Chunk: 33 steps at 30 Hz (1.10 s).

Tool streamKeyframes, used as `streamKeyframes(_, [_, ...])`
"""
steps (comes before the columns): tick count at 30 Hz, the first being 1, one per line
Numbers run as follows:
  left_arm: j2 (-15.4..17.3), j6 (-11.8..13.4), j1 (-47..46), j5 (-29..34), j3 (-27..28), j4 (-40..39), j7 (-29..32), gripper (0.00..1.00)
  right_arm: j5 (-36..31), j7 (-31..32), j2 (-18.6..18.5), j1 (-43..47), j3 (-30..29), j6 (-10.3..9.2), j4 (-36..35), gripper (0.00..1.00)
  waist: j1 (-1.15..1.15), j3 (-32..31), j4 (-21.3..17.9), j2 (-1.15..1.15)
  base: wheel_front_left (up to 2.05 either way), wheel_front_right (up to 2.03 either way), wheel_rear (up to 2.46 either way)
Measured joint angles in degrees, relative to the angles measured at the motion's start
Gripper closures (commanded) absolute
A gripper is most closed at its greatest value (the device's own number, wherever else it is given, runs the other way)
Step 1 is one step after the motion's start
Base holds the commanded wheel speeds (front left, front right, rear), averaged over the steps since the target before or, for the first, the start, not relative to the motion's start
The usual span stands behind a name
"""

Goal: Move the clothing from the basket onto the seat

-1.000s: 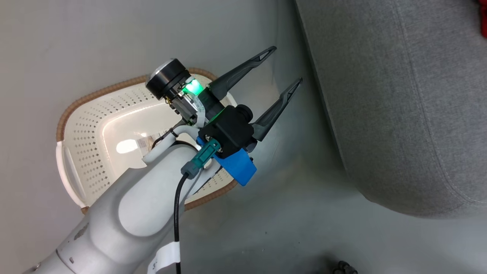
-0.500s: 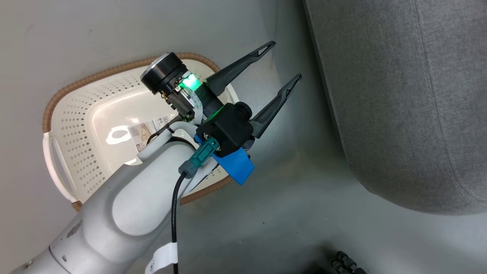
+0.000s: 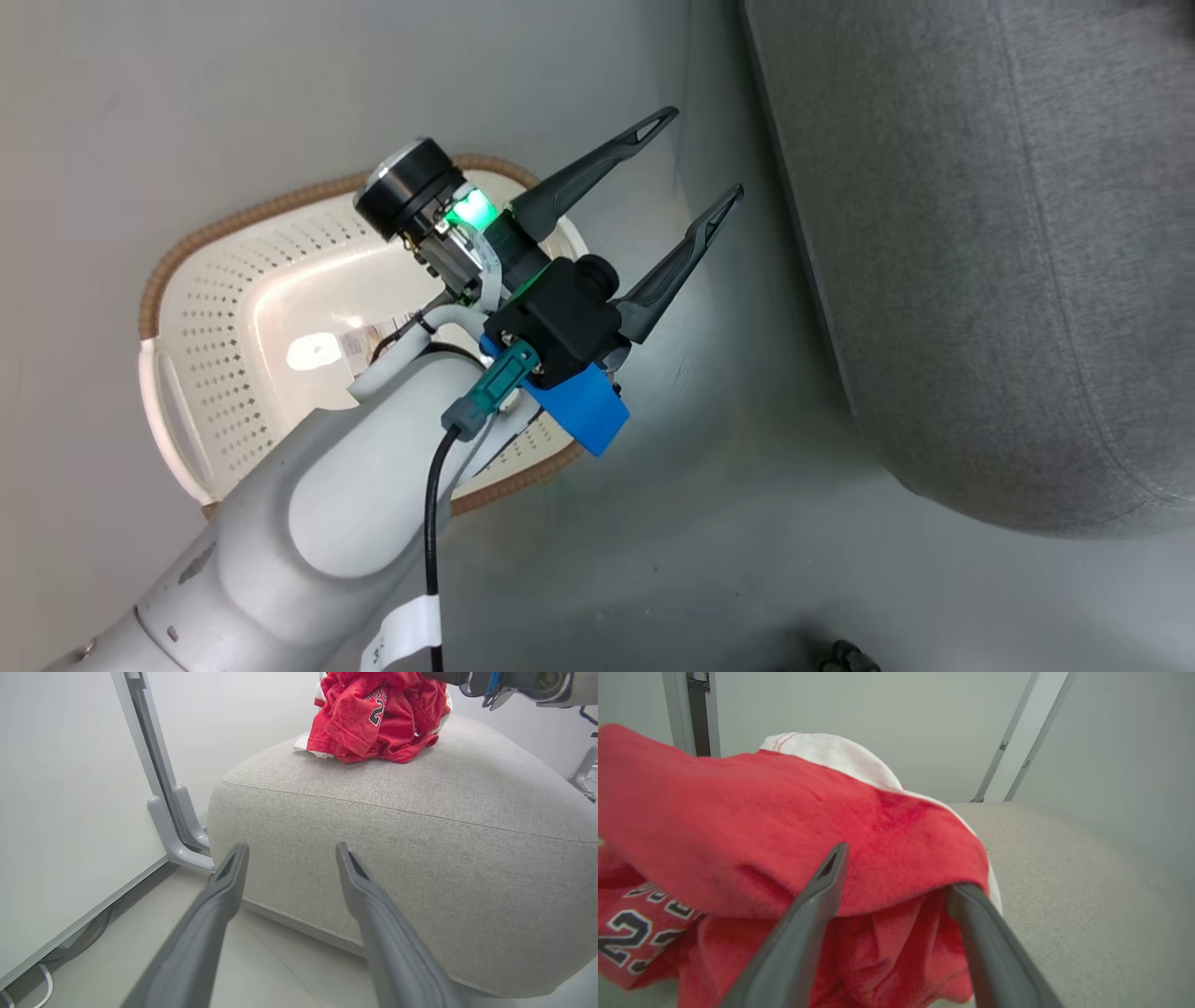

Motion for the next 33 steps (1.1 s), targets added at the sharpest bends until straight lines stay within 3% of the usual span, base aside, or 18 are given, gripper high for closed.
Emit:
streamKeyframes(12, [-1.6,2.9,7.0,-4.3,3.7,3.0,-1.9,0.0,2.5,0.0,5.9,19.9,3.2,0.0,-10.8,0.0,0.0,-11.8,-0.2,0.0,0.0,0.0,0.0])
streamKeyframes(26, [-2.0,7.0,25.2,-5.9,21.3,-3.7,-2.0,0.0,5.2,0.0,10.3,36.8,15.8,0.0,-22.3,0.0,-0.02,-29.1,2.2,0.0,0.0,0.0,0.0])
streamKeyframes(33, [-3.7,6.5,33.2,-4.2,29.6,-4.1,-2.1,0.0,5.1,0.0,12.1,39.8,20.4,0.0,-22.4,0.0,-0.02,-35.2,5.2,0.0,0.0,0.0,0.0])
